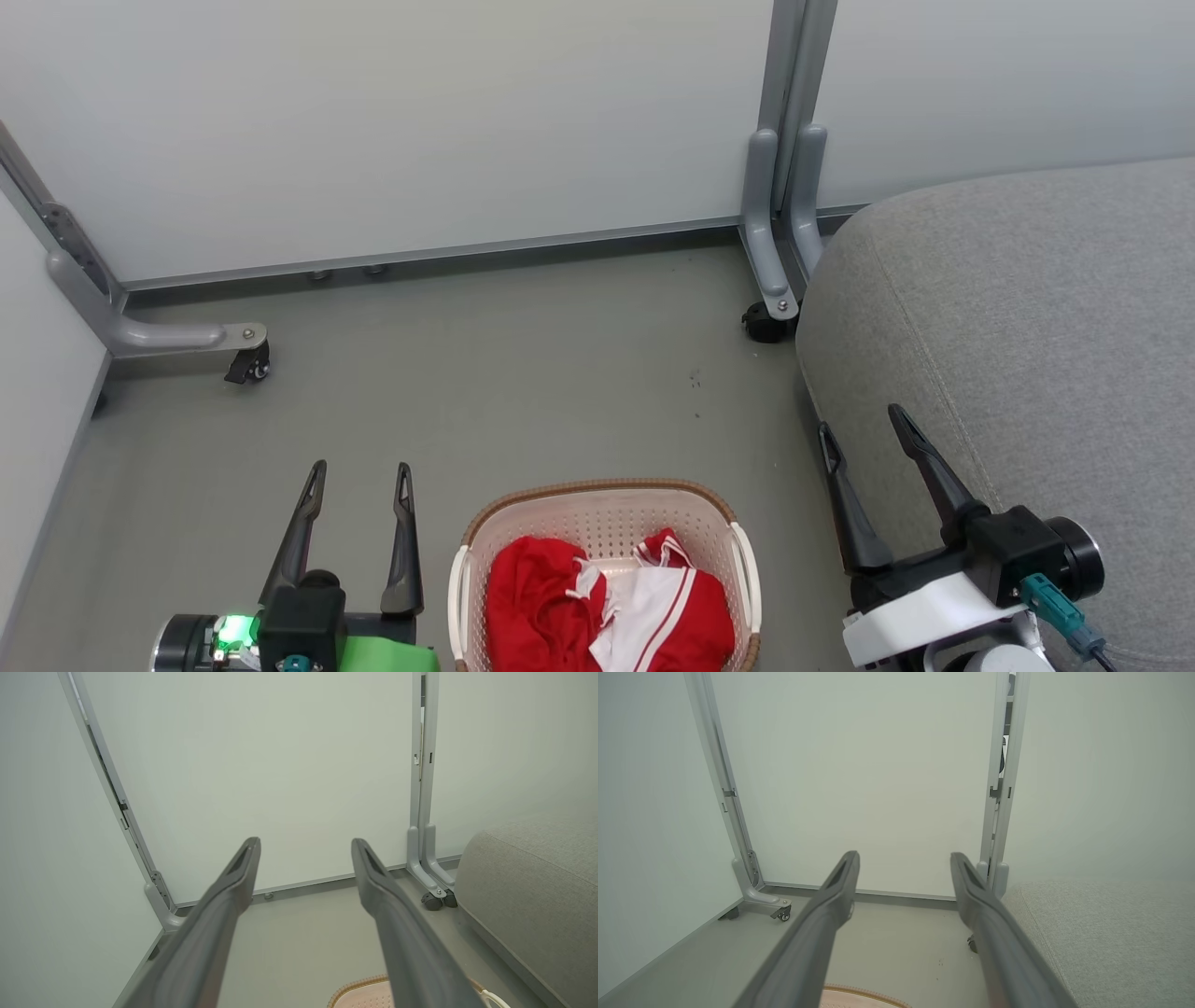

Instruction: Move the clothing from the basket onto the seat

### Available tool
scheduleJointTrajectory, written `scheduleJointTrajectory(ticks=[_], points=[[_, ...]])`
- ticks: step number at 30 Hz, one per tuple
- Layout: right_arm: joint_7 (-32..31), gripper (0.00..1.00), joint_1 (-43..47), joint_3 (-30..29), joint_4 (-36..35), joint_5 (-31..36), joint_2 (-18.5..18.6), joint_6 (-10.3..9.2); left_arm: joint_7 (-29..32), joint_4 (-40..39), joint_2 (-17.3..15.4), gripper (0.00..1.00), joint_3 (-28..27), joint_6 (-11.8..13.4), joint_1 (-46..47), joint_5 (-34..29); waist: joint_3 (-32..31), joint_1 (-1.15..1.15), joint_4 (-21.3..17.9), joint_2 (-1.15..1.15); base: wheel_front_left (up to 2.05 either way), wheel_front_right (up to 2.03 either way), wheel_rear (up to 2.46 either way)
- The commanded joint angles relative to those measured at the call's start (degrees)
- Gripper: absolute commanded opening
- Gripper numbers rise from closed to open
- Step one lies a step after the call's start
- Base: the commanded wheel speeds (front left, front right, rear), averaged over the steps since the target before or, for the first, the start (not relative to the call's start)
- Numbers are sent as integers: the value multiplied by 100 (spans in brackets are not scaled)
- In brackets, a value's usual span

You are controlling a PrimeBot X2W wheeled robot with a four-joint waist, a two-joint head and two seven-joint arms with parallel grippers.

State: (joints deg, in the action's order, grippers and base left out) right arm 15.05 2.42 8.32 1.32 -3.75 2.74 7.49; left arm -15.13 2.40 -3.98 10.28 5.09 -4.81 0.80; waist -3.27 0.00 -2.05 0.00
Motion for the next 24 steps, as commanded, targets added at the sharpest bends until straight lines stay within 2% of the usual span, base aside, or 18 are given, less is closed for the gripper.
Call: scheduleJointTrajectory(ticks=[1, 24], points=[[20, 100, 82, -6, -29, -15, 26, 0, -5, 21, 19, 100, -24, -17, -49, -14, 6, 0, 4, 0, 0, 0, 0], [20, 100, 71, -29, -61, -41, 26, 0, -4, 56, 35, 100, -14, -78, -7, -45, 185, 0, 26, 0, 0, 0, 0]])
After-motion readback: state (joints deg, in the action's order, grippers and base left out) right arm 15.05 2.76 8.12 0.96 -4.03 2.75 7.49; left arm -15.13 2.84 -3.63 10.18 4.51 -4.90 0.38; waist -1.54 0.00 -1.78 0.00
